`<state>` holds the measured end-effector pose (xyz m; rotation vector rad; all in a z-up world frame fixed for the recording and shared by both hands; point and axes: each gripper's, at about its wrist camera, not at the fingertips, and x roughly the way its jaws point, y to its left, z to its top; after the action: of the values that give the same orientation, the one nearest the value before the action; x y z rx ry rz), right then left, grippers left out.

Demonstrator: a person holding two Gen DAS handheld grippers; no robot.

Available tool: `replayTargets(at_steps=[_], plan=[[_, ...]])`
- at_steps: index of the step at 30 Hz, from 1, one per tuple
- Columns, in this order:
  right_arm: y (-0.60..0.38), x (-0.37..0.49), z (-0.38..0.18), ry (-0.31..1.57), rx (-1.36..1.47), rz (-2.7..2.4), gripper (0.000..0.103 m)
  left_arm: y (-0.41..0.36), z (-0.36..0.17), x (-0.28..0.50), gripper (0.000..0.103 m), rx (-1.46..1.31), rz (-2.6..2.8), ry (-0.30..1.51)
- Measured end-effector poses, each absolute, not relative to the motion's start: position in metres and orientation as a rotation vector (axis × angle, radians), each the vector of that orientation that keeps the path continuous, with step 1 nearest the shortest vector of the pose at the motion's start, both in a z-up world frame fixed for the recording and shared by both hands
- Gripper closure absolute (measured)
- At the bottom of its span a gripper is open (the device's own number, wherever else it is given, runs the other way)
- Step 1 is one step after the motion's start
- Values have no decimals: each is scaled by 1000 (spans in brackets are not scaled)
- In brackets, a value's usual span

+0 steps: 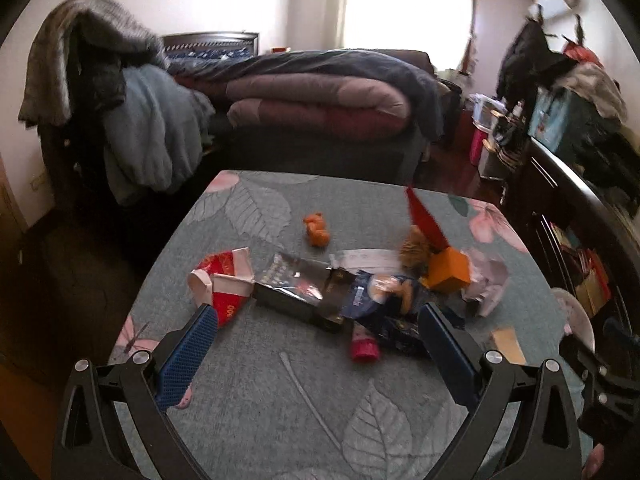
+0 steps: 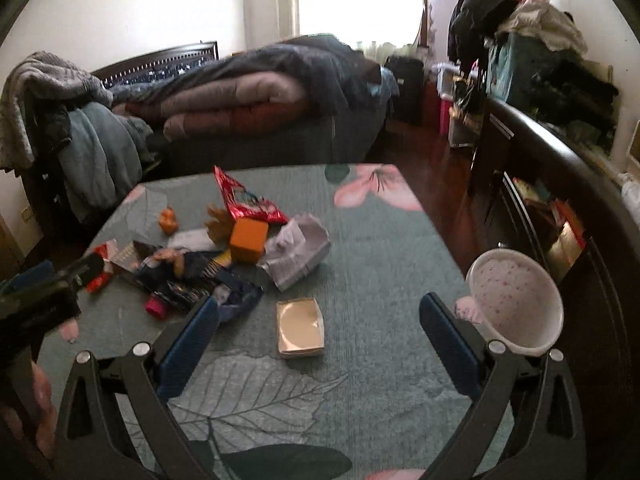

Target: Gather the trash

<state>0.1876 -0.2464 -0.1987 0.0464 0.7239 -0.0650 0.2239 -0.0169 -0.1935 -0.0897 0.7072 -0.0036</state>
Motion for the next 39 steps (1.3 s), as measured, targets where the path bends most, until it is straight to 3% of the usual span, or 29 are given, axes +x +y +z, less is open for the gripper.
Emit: replayTargets(at_steps=[16, 28, 33, 35, 39], plan=[[-217, 225, -226, 796, 31, 46, 3, 61, -241, 308, 4, -100, 284, 823], [-211, 232, -226, 801, 15, 55, 3, 50, -267, 322, 4, -122, 186, 905], [-214, 230, -222, 790, 4, 41, 3, 43, -268, 320, 16, -151, 130, 888], [-218, 230, -221, 782, -1, 22, 3, 41, -267, 320, 35, -144, 125, 883], [-234, 236, -221, 785, 42, 2, 3, 38, -266, 319, 37, -116, 125, 873]])
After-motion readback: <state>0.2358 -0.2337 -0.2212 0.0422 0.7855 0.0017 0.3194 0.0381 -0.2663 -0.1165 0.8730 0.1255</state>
